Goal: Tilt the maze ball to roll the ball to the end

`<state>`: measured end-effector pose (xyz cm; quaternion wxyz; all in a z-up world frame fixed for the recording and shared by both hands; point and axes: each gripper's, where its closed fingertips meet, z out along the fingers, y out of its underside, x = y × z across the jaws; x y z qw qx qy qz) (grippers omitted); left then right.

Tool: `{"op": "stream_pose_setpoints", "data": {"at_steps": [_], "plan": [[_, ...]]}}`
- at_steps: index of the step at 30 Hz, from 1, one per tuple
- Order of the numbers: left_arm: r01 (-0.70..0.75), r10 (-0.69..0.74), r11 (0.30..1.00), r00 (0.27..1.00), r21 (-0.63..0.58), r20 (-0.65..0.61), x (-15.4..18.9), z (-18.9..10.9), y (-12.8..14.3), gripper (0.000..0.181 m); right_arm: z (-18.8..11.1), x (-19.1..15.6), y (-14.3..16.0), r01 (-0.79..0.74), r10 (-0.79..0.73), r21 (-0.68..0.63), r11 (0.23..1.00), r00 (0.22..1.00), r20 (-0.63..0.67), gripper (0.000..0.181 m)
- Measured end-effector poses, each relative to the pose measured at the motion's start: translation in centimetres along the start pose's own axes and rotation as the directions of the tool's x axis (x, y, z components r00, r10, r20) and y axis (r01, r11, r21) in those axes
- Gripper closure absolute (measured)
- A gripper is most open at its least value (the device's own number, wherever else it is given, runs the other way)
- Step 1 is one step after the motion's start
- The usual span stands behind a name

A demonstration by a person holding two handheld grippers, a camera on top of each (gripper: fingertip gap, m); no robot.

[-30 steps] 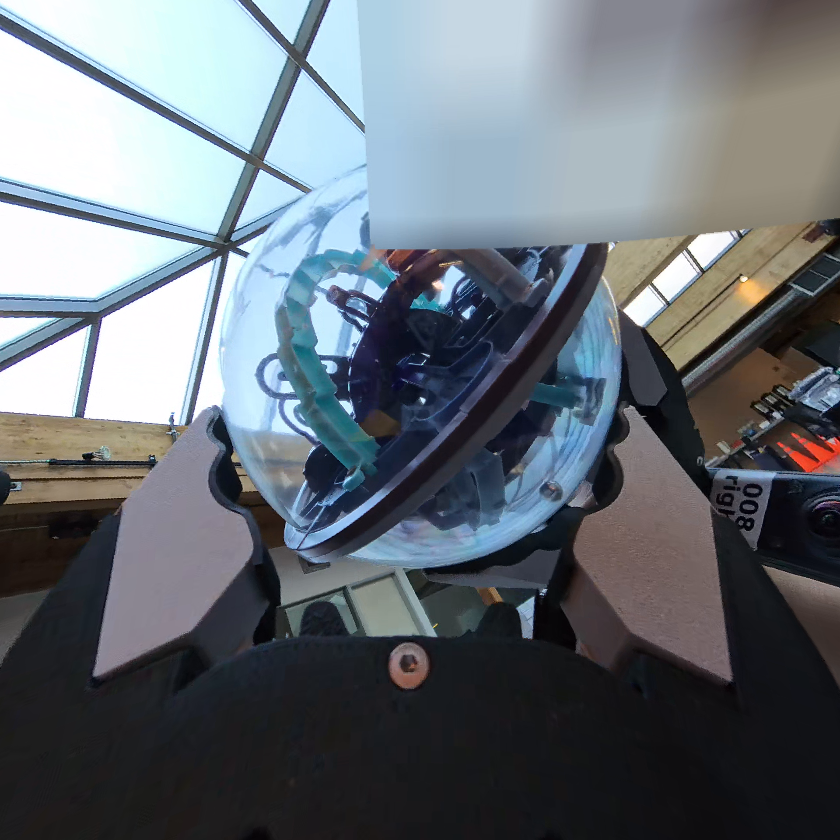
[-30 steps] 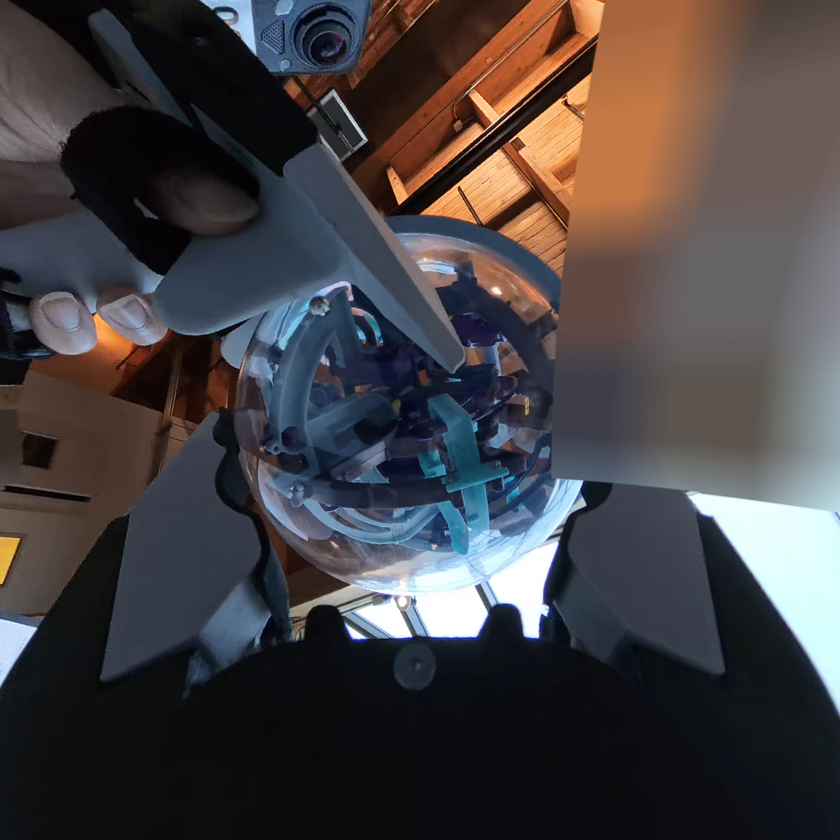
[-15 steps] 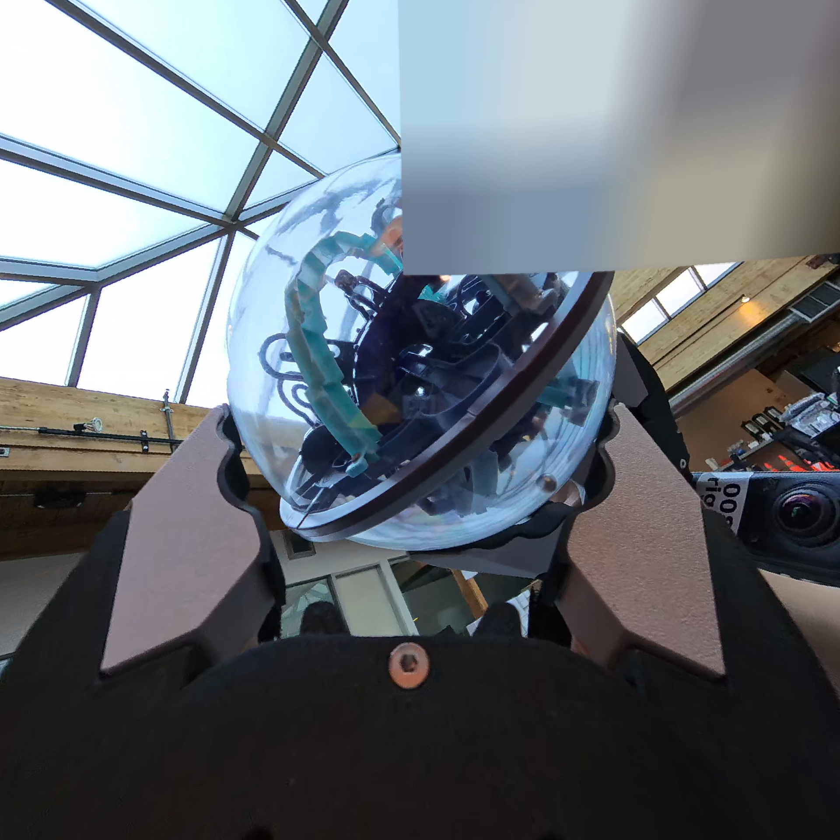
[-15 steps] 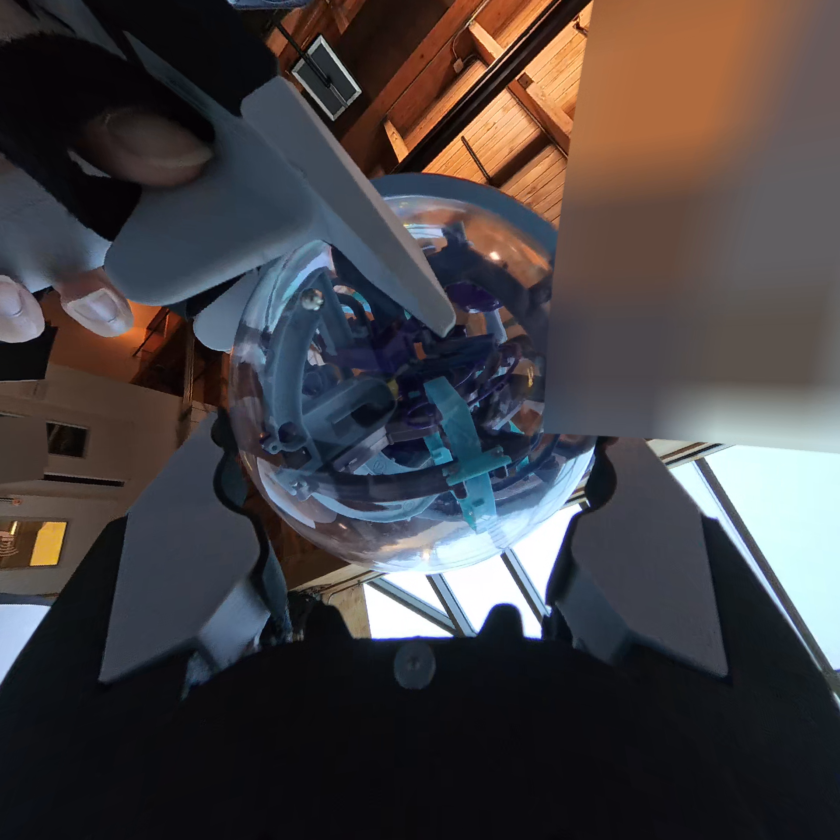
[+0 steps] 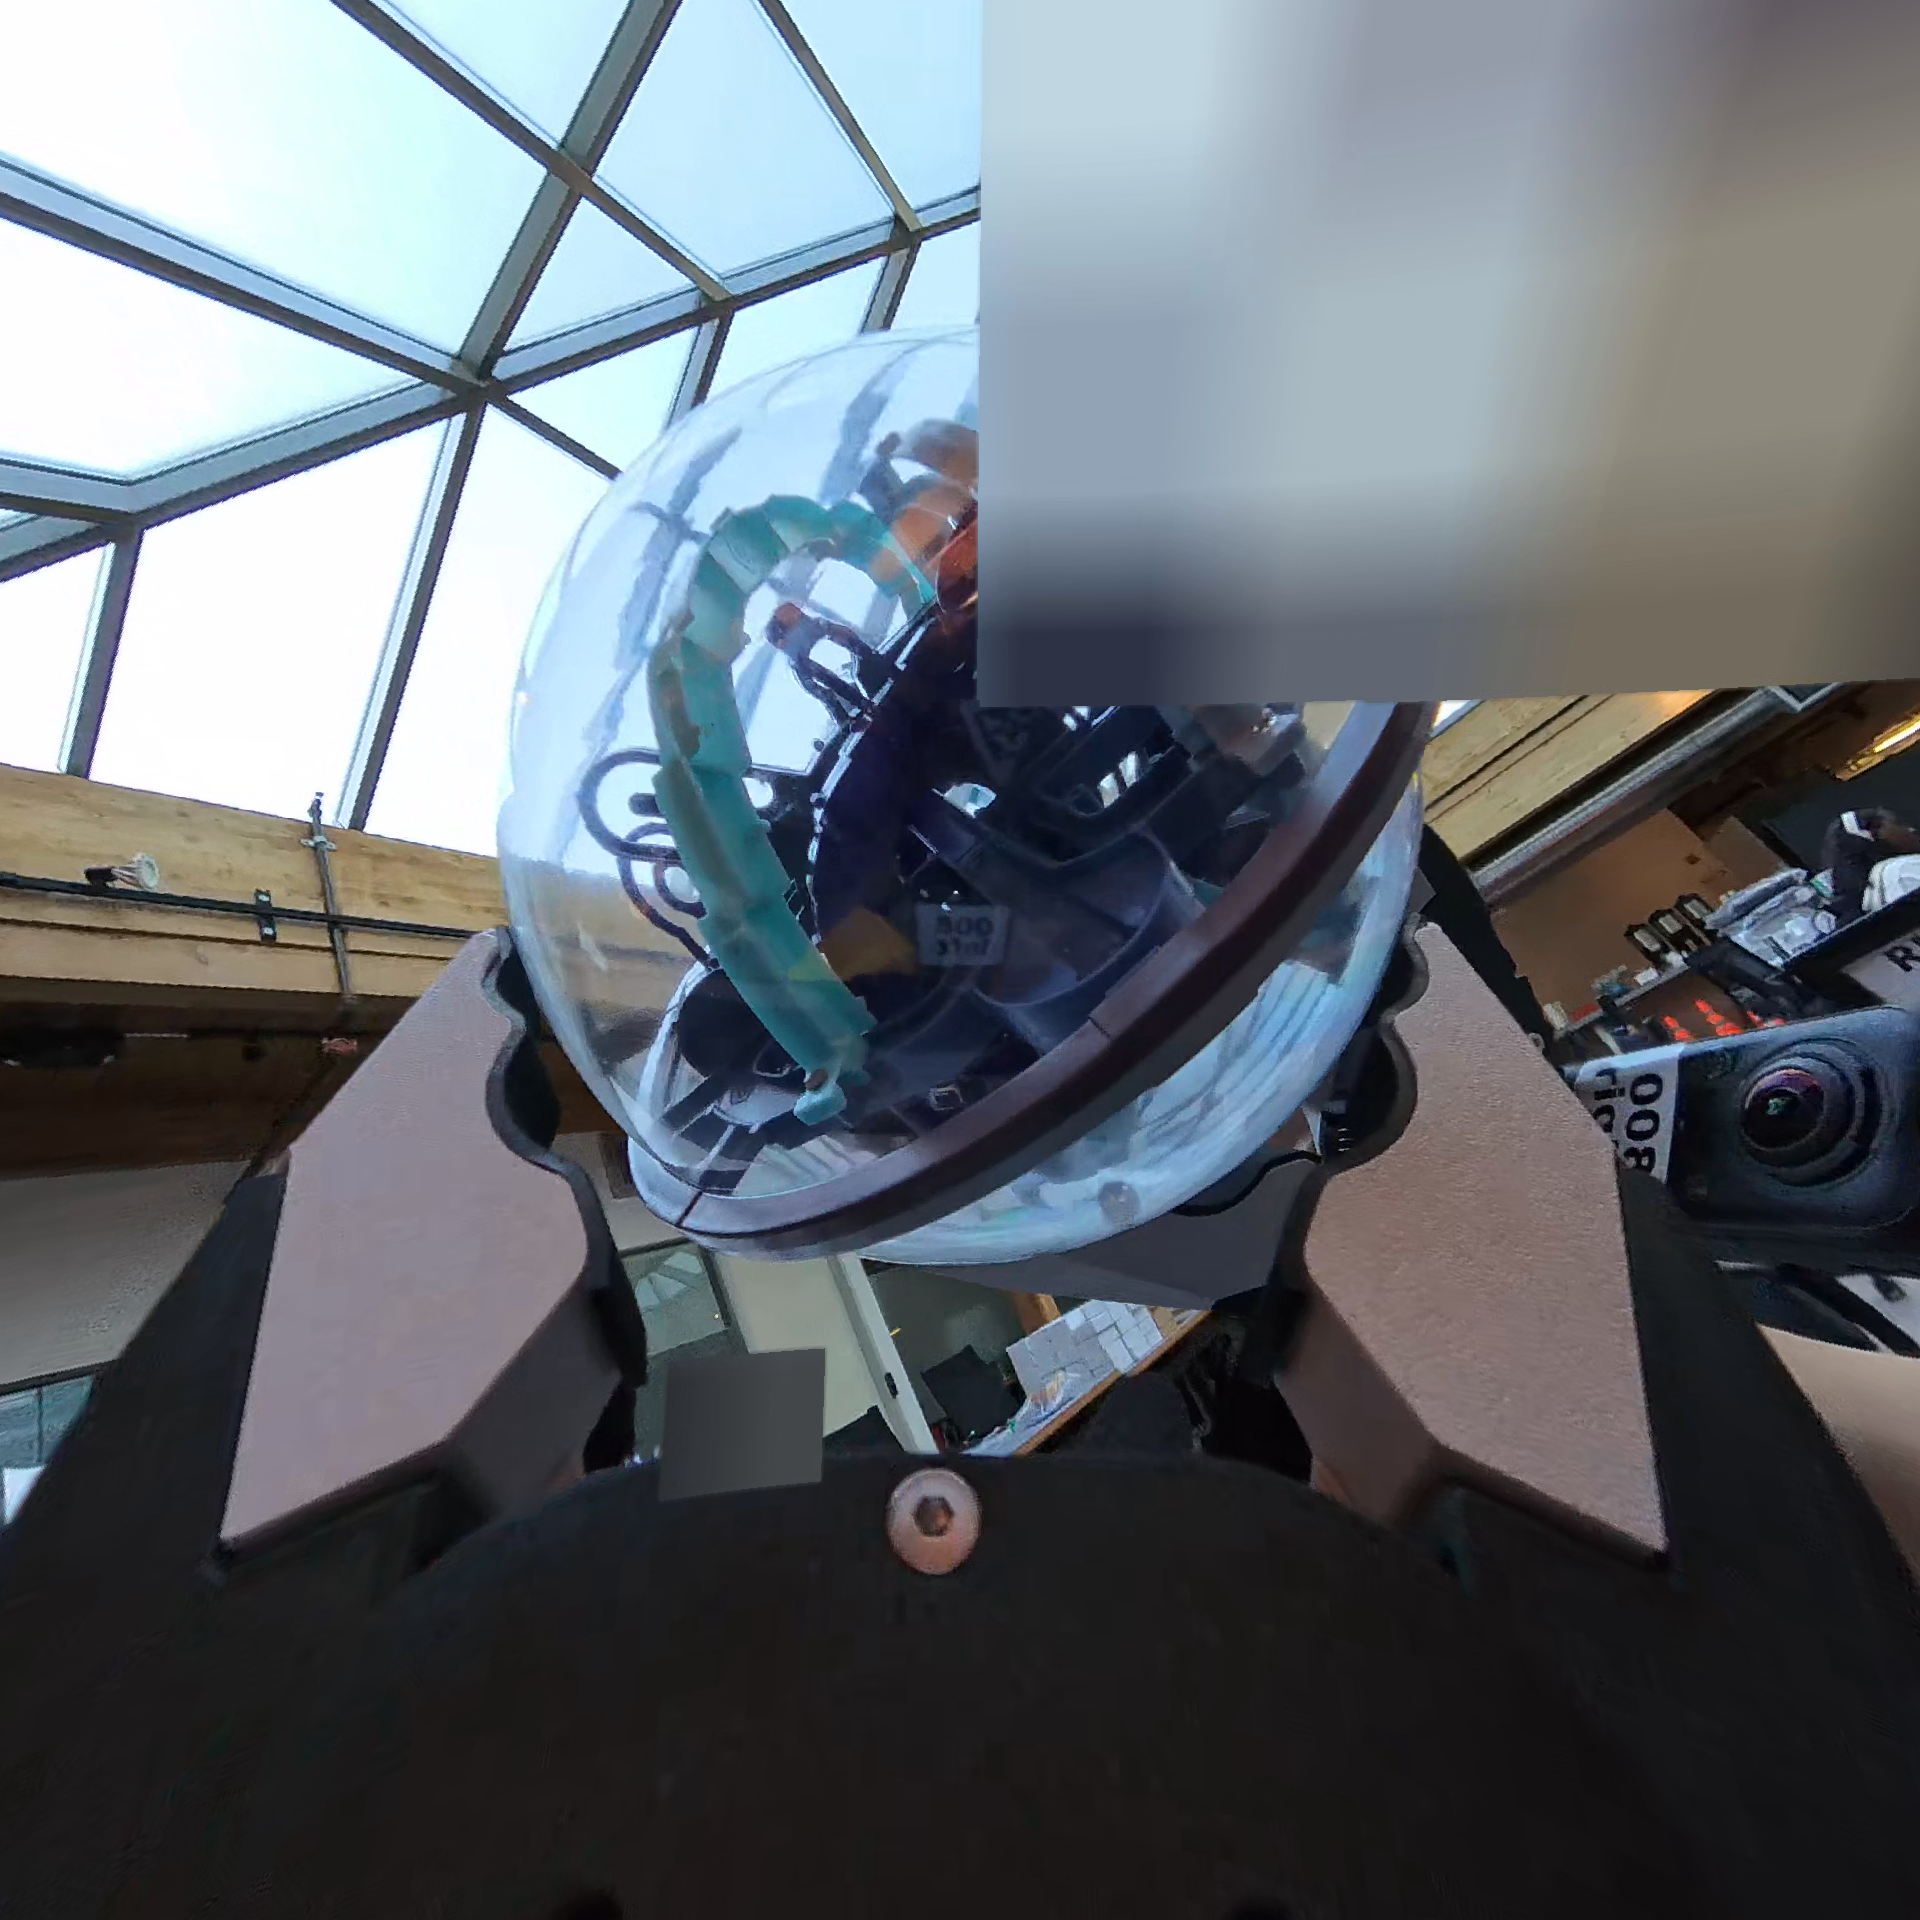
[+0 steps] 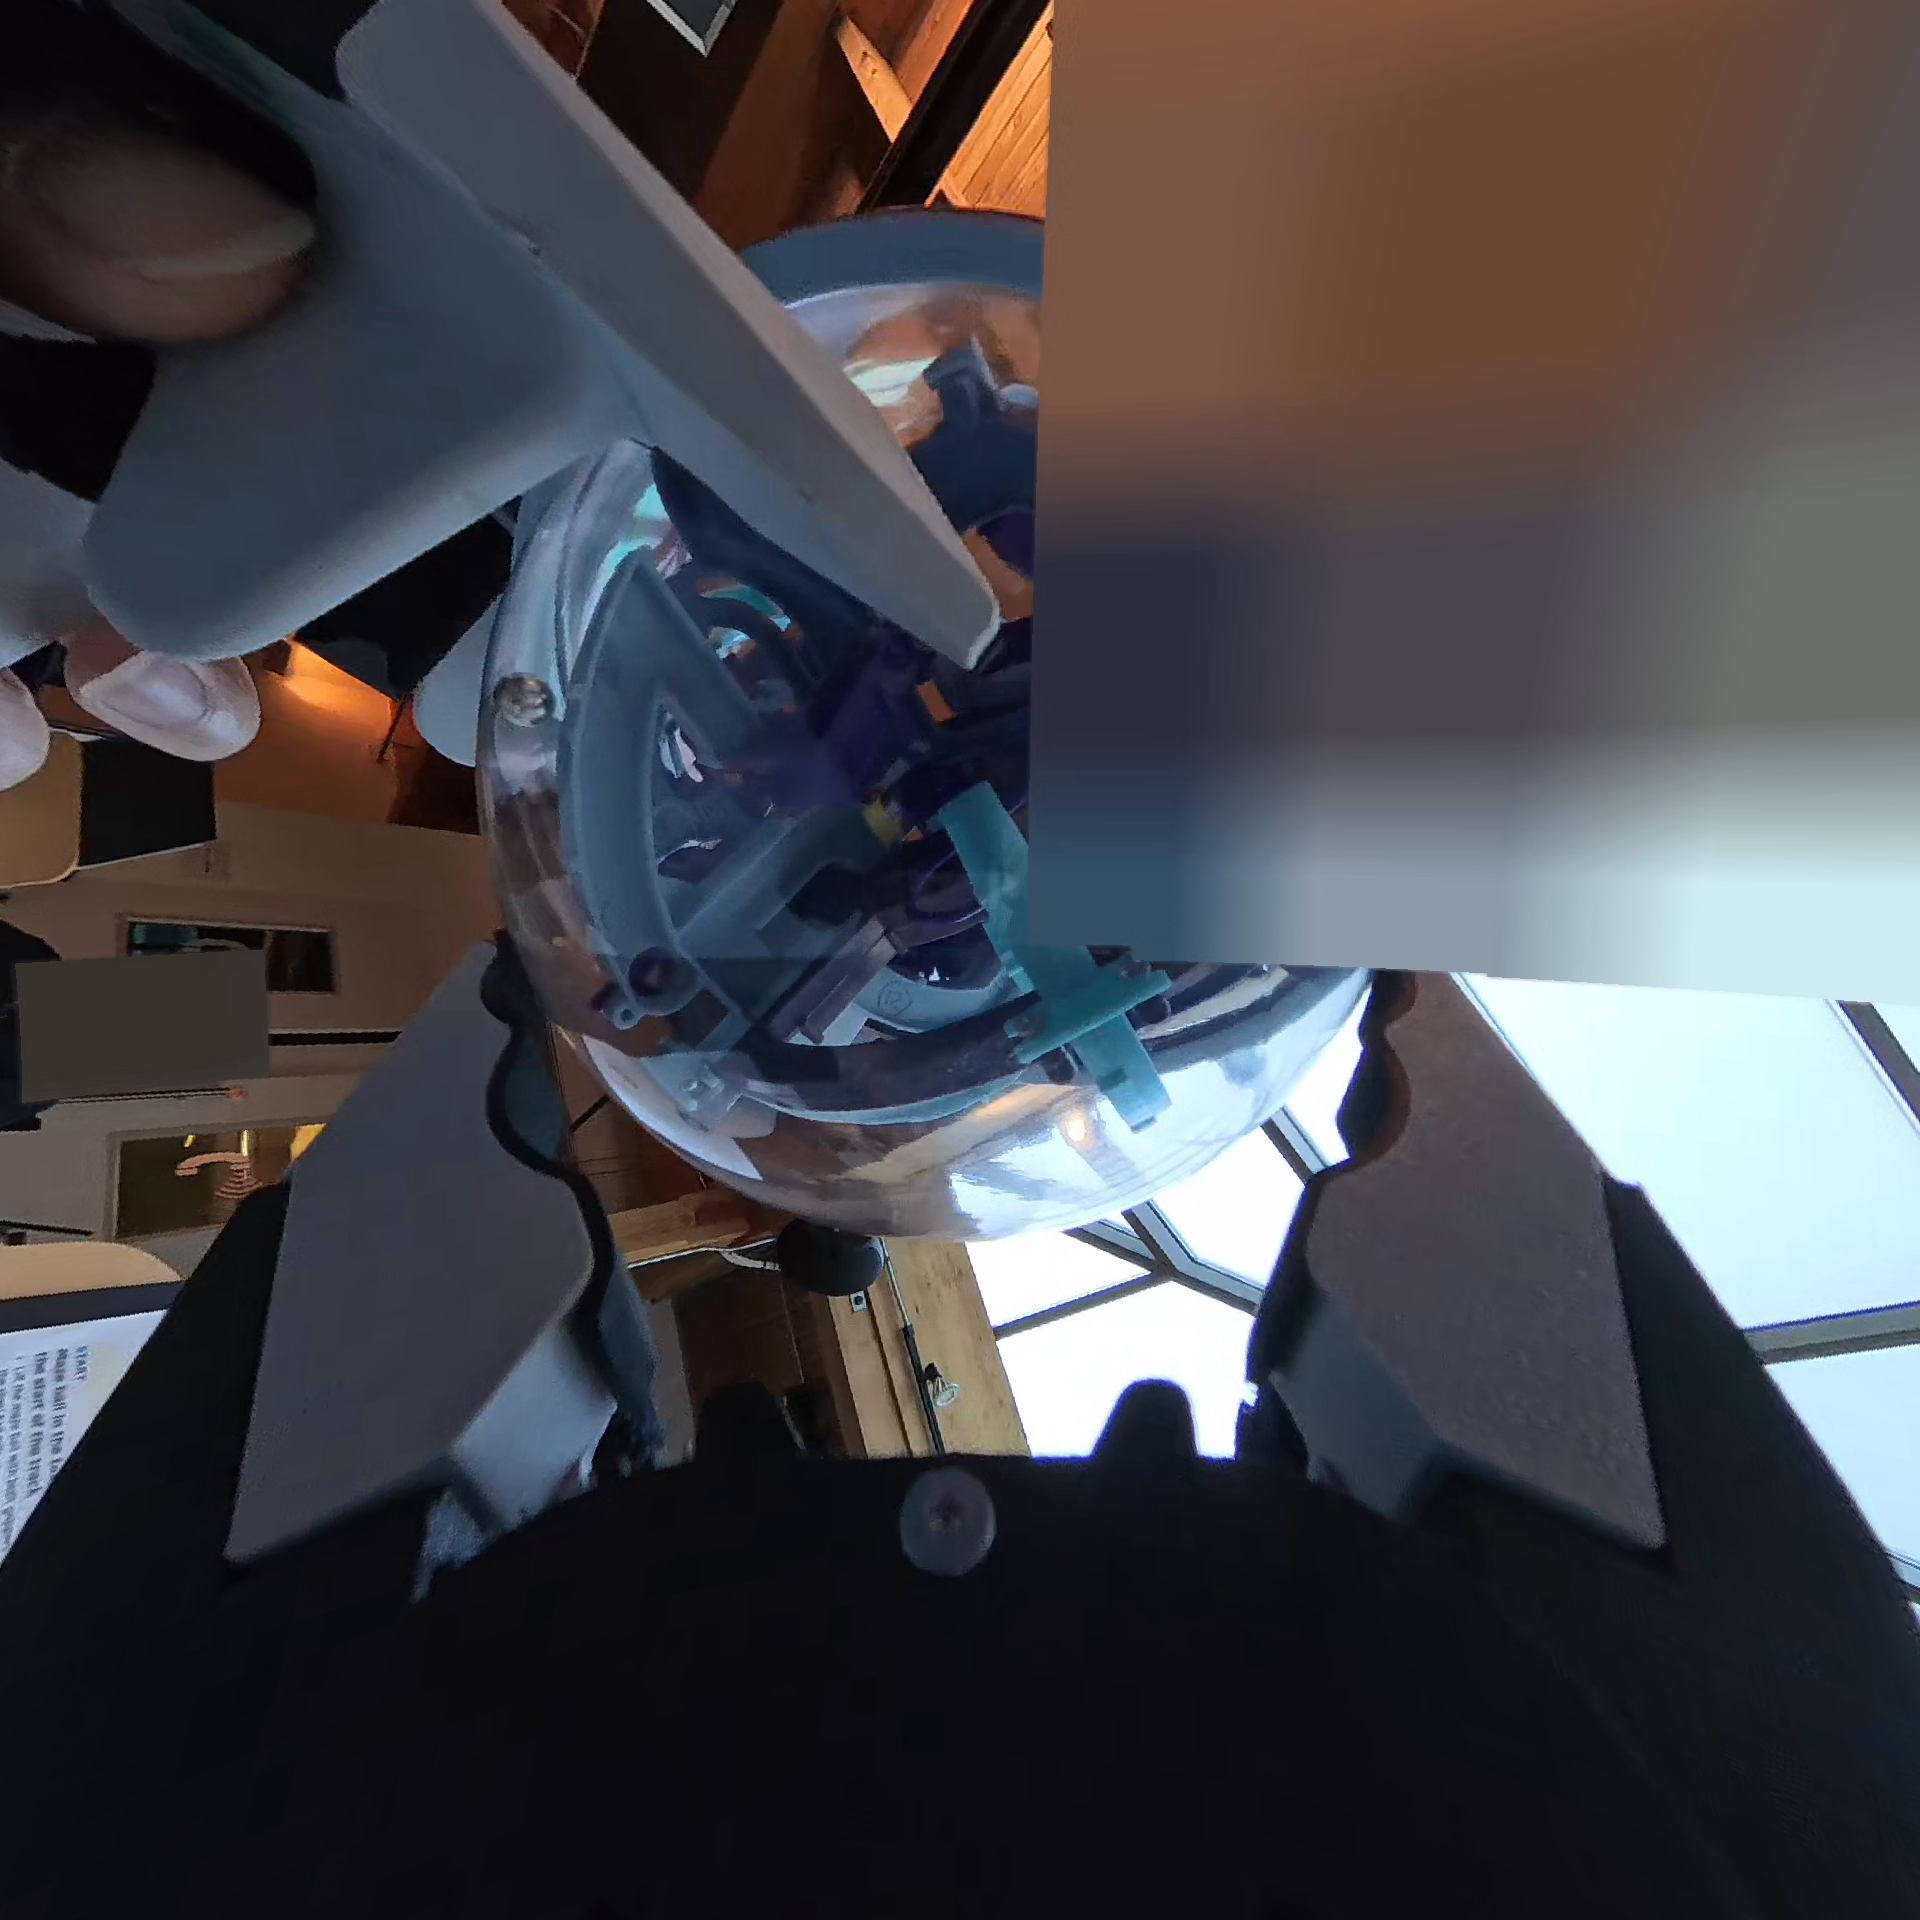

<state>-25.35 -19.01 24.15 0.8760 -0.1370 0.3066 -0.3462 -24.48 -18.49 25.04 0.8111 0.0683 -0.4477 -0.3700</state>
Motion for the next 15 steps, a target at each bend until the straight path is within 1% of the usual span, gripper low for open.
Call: {"op": "stream_pose_setpoints", "data": {"at_steps": [12, 15], "plan": [[0.116, -0.116, 0.993, 0.991, 0.006, -0.061, 0.17, -0.37, 0.31, 0.028, -0.69, -0.76, 0.21, -0.091, 0.091, -0.054, 0.994, 0.996, -0.012, 0.028], [0.142, -0.143, 0.990, 0.987, -0.007, -0.077, 0.06, -0.48, 0.63, 0.028, -0.74, -0.99, 0.13, -0.077, 0.077, -0.046, 0.996, 0.997, -0.002, 0.028]]}}
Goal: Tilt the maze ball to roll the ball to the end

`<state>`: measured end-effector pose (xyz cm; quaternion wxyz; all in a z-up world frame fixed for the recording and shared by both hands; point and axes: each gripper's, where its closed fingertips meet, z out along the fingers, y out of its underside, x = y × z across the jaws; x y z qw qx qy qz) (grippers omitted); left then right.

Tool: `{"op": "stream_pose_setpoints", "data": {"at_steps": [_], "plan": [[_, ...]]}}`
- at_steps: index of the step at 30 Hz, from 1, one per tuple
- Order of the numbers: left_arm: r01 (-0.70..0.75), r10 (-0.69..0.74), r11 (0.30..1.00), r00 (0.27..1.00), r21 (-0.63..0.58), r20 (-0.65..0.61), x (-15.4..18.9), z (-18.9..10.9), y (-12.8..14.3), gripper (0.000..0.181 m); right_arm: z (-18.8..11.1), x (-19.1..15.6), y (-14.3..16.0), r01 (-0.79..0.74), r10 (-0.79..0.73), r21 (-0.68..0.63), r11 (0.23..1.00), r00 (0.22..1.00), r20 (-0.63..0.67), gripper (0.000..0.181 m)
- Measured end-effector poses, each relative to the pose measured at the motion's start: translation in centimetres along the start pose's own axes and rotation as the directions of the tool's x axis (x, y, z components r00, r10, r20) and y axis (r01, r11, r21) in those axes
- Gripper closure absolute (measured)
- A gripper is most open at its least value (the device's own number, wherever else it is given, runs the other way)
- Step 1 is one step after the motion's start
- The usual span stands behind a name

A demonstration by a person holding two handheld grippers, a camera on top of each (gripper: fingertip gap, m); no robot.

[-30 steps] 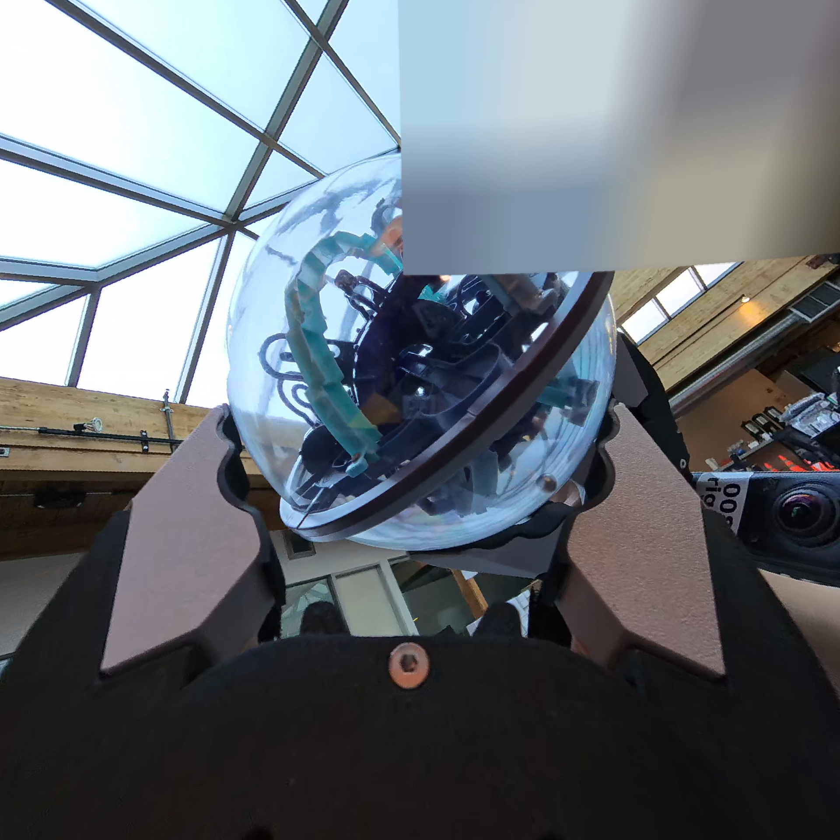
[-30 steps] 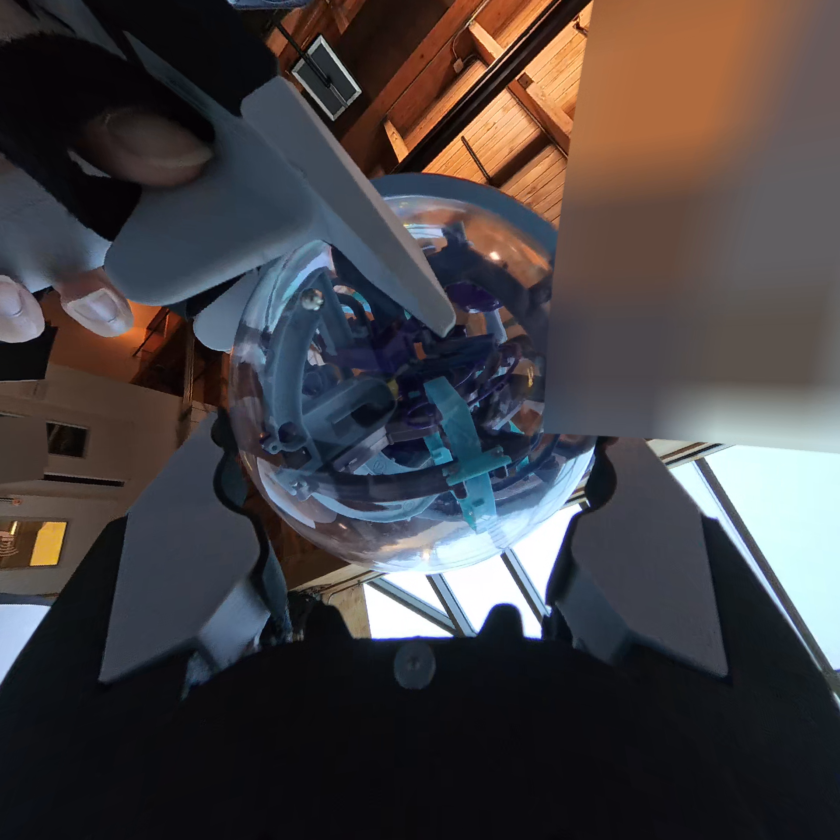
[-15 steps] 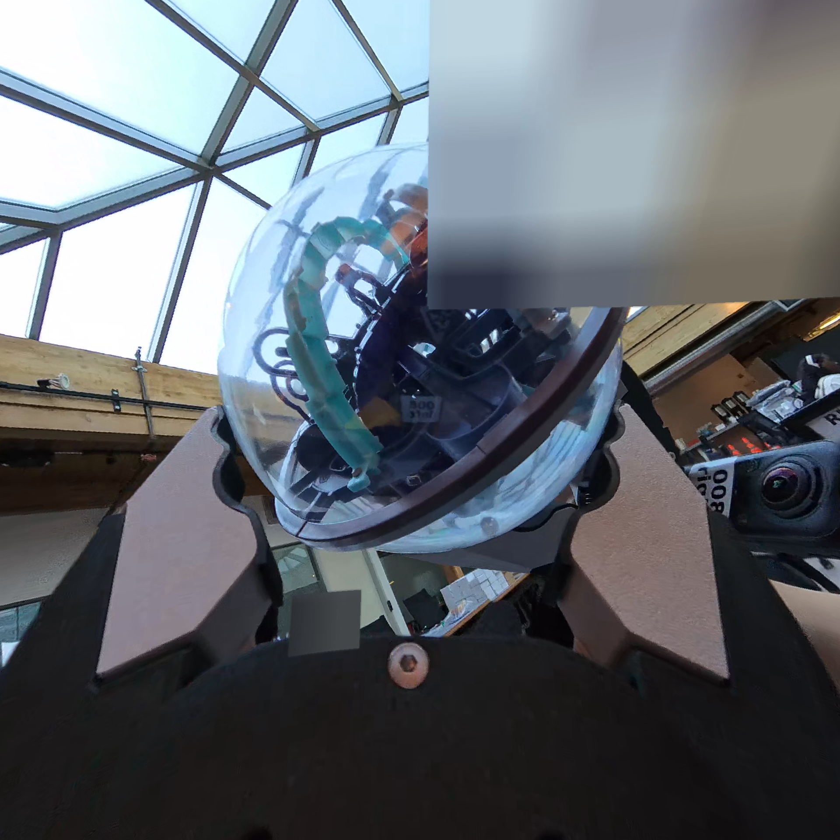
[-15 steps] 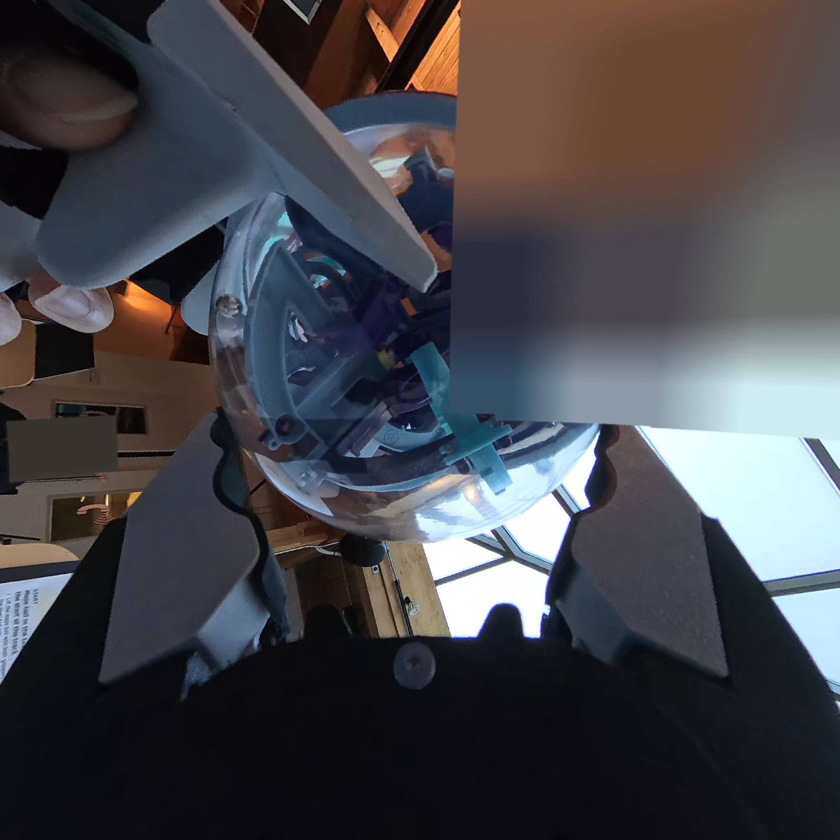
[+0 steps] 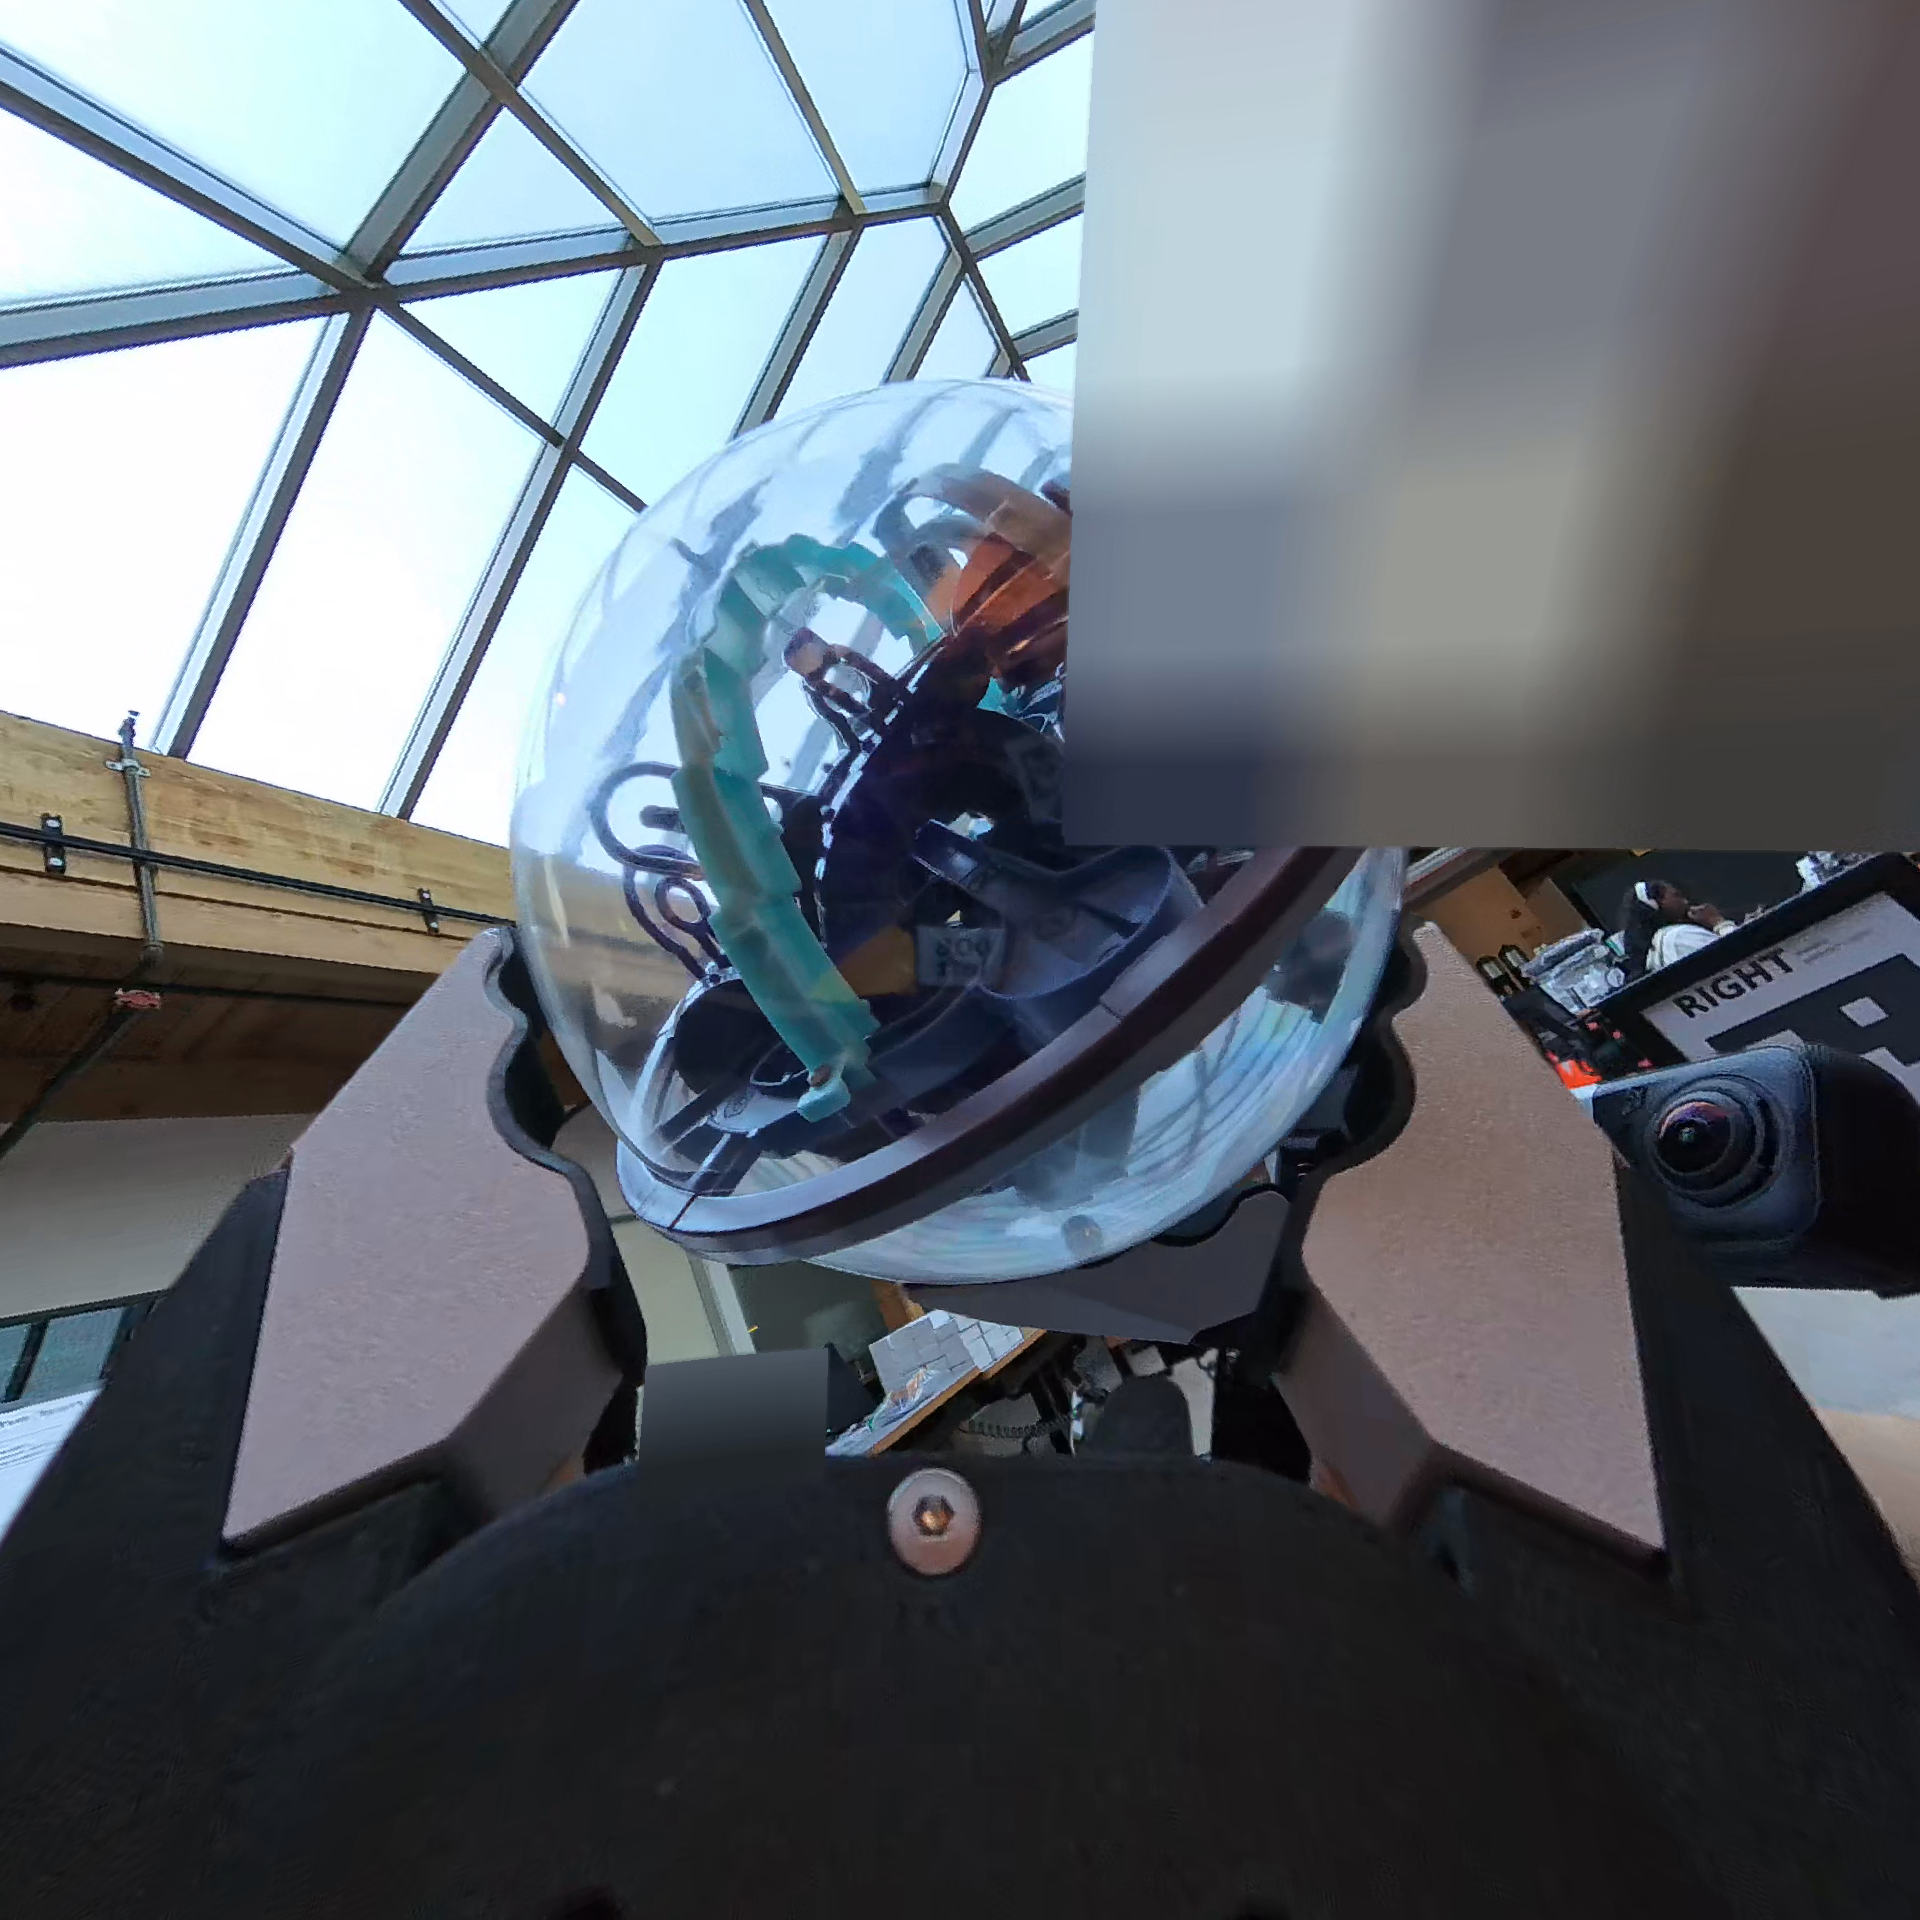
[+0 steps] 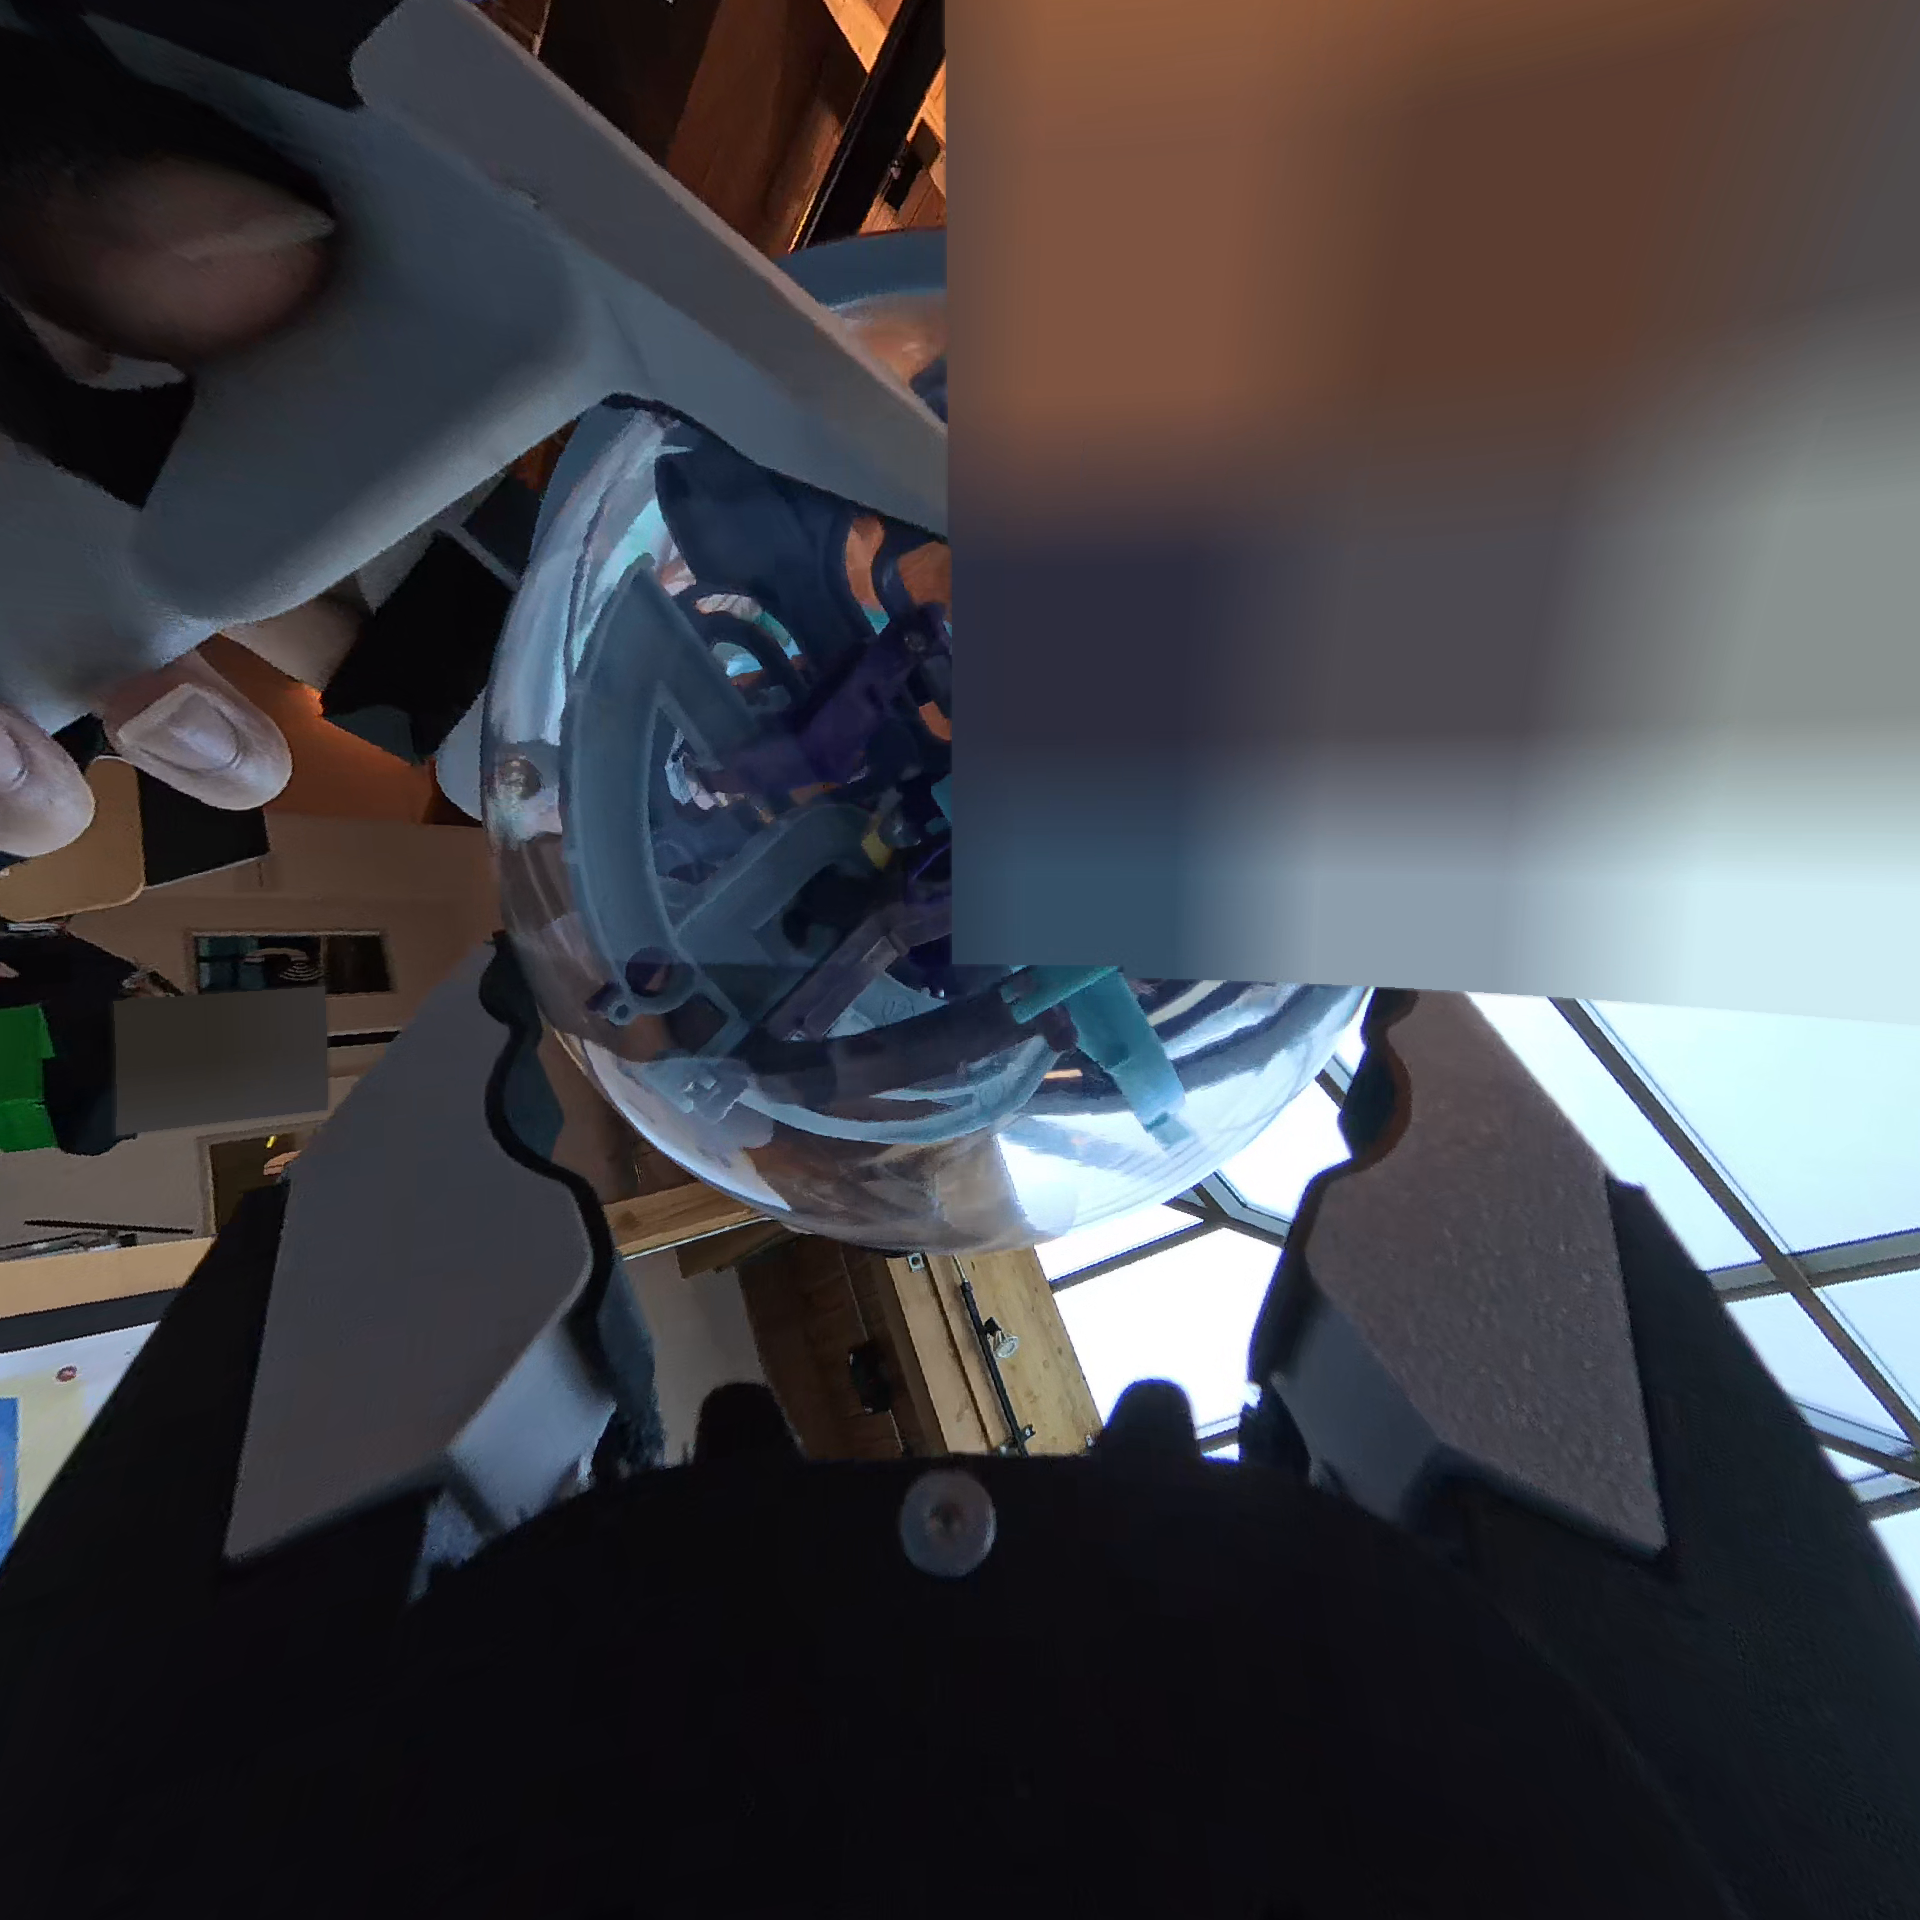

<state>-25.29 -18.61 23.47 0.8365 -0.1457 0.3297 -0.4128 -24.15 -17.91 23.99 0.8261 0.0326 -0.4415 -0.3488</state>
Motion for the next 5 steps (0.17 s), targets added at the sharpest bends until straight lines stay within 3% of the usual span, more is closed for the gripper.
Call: {"op": "stream_pose_setpoints", "data": {"at_steps": [5], "plan": [[0.081, -0.081, 0.997, 0.996, -0.007, -0.040, -0.18, -0.20, 0.43, 0.028, -0.18, -0.45, -0.23, 0.001, -0.001, 0.015, 1.000, 1.000, 0.018, 0.028]]}}
